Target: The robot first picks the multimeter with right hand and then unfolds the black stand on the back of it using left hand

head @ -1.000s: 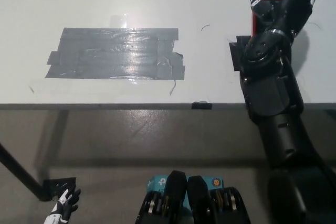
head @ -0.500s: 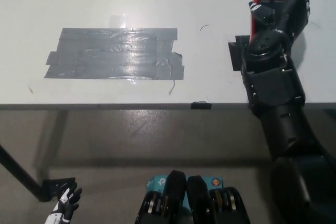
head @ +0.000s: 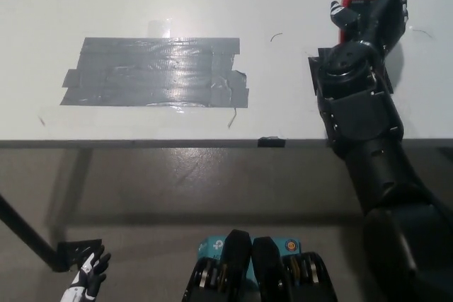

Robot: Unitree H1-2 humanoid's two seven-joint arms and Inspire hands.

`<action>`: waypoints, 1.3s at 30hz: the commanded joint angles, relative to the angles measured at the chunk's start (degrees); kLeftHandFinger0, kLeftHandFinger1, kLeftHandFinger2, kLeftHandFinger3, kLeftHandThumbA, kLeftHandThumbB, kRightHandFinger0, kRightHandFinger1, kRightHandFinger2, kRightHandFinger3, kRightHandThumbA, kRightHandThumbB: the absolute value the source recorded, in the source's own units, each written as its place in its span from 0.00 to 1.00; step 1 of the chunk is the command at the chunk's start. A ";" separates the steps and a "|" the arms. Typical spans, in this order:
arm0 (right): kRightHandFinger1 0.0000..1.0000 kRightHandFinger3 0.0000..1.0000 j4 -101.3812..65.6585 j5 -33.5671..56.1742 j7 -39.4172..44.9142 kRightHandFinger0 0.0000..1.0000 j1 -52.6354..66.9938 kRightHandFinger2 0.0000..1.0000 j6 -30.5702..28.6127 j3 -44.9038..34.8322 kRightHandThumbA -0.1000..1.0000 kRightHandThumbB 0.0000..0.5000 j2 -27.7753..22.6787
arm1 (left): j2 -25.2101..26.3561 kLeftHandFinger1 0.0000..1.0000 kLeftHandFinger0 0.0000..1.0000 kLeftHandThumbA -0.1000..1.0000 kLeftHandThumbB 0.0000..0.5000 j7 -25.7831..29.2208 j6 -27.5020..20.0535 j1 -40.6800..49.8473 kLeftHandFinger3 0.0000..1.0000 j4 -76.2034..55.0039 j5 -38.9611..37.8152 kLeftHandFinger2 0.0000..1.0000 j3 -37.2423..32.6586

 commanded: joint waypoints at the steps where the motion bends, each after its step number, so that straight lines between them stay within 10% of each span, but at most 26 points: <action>1: 1.00 1.00 -0.41 0.81 -1.84 1.00 -4.87 1.00 -1.76 1.74 0.78 0.97 -0.42 | 0.56 1.00 1.00 1.00 0.17 0.15 -2.02 0.34 1.00 -2.27 0.36 1.00 0.32; 23: 1.00 1.00 7.77 4.94 -0.65 1.00 -6.90 1.00 -5.89 3.08 0.59 1.00 -4.47 | 0.44 1.00 1.00 0.98 0.18 0.65 -2.75 -0.25 1.00 -1.62 1.07 1.00 0.57; 31: 1.00 1.00 7.29 6.91 3.33 1.00 -7.20 1.00 -5.68 3.56 0.67 1.00 -5.47 | 0.58 1.00 1.00 0.98 0.18 0.32 -2.26 -1.08 1.00 -1.72 0.70 1.00 0.58; 39: 1.00 1.00 3.78 8.99 10.29 1.00 -5.70 1.00 -3.65 4.41 0.96 1.00 -6.00 | 0.49 1.00 1.00 0.96 0.17 0.04 -0.87 -1.15 1.00 -2.72 0.27 1.00 0.62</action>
